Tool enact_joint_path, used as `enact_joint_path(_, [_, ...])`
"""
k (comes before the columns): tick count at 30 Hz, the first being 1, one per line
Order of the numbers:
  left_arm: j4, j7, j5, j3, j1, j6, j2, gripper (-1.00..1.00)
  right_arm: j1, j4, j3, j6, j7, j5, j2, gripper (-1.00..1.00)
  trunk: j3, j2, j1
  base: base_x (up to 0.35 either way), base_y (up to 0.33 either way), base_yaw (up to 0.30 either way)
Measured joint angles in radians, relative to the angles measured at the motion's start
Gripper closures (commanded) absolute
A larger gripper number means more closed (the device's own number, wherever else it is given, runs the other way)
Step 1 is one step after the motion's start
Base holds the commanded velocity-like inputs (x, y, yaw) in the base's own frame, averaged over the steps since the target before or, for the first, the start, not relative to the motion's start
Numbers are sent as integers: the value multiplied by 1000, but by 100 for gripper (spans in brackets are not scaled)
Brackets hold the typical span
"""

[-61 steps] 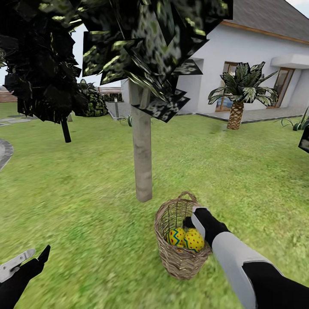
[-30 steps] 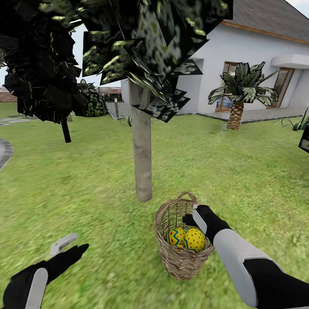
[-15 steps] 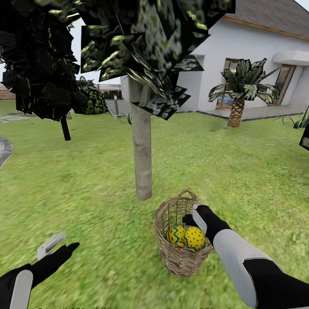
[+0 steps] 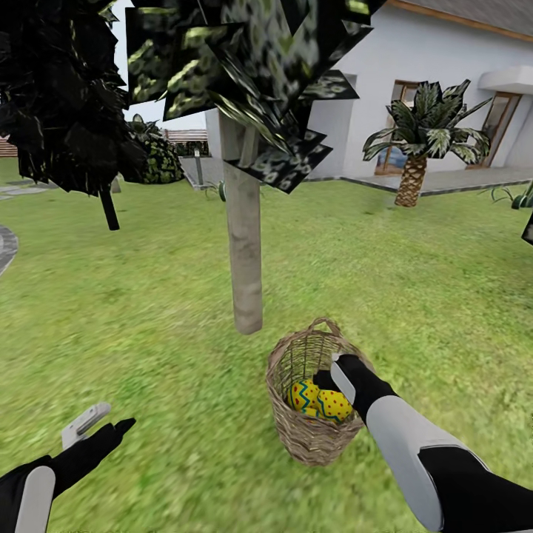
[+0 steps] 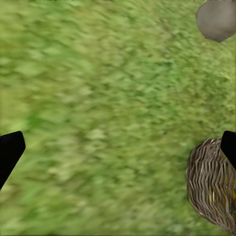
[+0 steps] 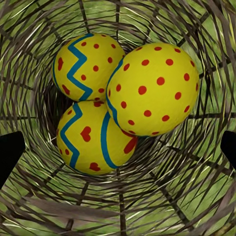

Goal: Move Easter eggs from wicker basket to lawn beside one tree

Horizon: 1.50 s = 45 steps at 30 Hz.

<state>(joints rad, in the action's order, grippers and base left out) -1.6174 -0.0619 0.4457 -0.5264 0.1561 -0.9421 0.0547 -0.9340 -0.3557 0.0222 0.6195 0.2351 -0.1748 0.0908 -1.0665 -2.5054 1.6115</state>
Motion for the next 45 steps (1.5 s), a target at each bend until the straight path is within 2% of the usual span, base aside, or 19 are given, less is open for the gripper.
enact_joint_path(26, [2,2,-2,-11,0,2,-2,-100,0,2,0,-31,1,9,-2,-100,0,0,0,35,0,0])
enact_joint_path(28, [1,2,-1,-24,0,2,-2,-100,1,2,0,-32,1,9,-2,-100,0,0,0,0,0,0])
enact_joint_path(33, [0,4,0,-48,0,2,-2,-100,2,4,2,-68,0,10,0,-100,-19,-1,2,0,0,0])
enact_joint_path(45, [0,4,0,-51,0,2,-2,-100,2,13,4,-83,0,11,0,-100,-66,-4,8,0,0,0])
